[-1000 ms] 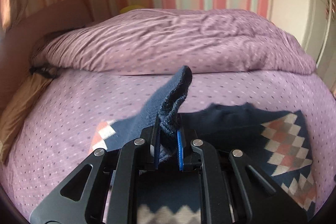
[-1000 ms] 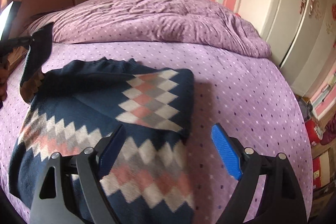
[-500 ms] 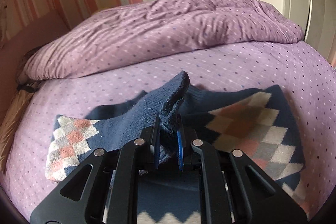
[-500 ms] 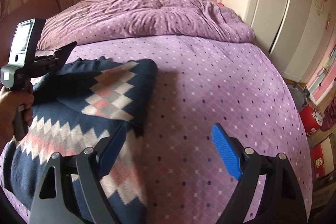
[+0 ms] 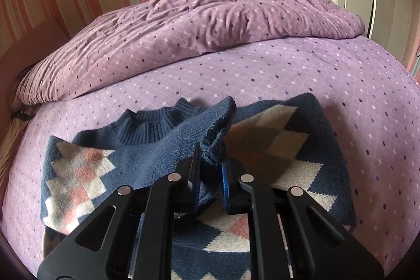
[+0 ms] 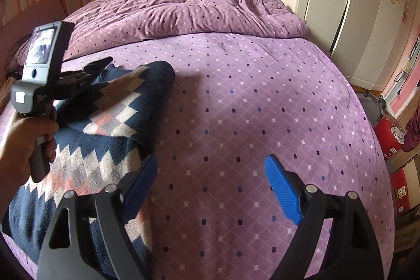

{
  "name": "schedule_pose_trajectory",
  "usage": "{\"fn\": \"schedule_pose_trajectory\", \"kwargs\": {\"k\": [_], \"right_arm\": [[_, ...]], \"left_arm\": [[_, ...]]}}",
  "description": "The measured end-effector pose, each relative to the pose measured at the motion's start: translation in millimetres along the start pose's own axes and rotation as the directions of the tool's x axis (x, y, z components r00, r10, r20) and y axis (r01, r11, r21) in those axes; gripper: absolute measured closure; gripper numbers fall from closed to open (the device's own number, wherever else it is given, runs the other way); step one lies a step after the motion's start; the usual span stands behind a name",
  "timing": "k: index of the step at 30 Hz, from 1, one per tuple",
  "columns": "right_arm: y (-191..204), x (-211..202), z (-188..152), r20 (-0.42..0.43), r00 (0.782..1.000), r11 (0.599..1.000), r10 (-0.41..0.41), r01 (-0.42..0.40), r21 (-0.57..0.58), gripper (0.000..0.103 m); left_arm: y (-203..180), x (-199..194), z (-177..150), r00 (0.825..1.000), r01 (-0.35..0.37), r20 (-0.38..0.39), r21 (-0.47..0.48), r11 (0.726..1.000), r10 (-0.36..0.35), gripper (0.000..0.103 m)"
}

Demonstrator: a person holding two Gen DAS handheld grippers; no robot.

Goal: Fold small clothes

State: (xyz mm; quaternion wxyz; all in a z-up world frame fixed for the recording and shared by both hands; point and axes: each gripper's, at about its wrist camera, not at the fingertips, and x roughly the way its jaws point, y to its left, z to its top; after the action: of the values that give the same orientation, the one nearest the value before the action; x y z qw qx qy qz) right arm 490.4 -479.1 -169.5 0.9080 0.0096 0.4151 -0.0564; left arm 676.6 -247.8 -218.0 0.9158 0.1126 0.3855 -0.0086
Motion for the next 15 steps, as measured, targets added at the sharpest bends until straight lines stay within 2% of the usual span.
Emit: {"fn": "schedule_pose_trajectory", "kwargs": {"k": [2,3,5,6,8,11,15], "right_arm": [[-1.0,-0.9,0.5,0.005,1.0,1.0,0.009,-0.009,0.003,0.018],[-0.6,-1.4,0.7,0.006,1.0,1.0,0.009,-0.009,0.002,0.018],[0.8,-3.0,1.3,0.011,1.0,1.0,0.011,-0.011,-0.004,0.018],[1.6,-4.7,1.8,0.017,1.0,1.0,0.011,-0.011,-0.007,0.018],[2.3,-8.3,2.2,0.024,1.0,1.0,0.011,-0.011,-0.006,0.018],[2.0,-13.2,2.4,0.032,0.999,1.0,0.015,-0.015,0.004,0.018],[5.3,-18.4,1.8,0.032,0.999,1.0,0.016,-0.015,-0.002,0.018]], "left_arm": [[-1.5,1.4,-2.8,1.0,0.006,0.007,-0.018,1.0,-0.006,0.09],[-1.7,0.7,-4.5,1.0,0.012,0.013,-0.027,1.0,-0.011,0.084],[-4.4,-1.9,-6.8,0.999,0.021,0.032,-0.044,0.999,-0.019,0.049],[-4.8,-5.0,-7.6,0.998,0.037,0.05,-0.058,0.998,-0.034,0.018],[-7.7,-14.7,-8.1,0.995,0.03,0.092,-0.07,0.997,-0.023,0.015],[-5.9,-26.2,-7.8,0.995,0.037,0.099,-0.084,0.996,-0.028,0.014],[21.8,-33.8,-12.2,0.995,0.019,0.1,-0.116,0.993,-0.008,0.012]]}}
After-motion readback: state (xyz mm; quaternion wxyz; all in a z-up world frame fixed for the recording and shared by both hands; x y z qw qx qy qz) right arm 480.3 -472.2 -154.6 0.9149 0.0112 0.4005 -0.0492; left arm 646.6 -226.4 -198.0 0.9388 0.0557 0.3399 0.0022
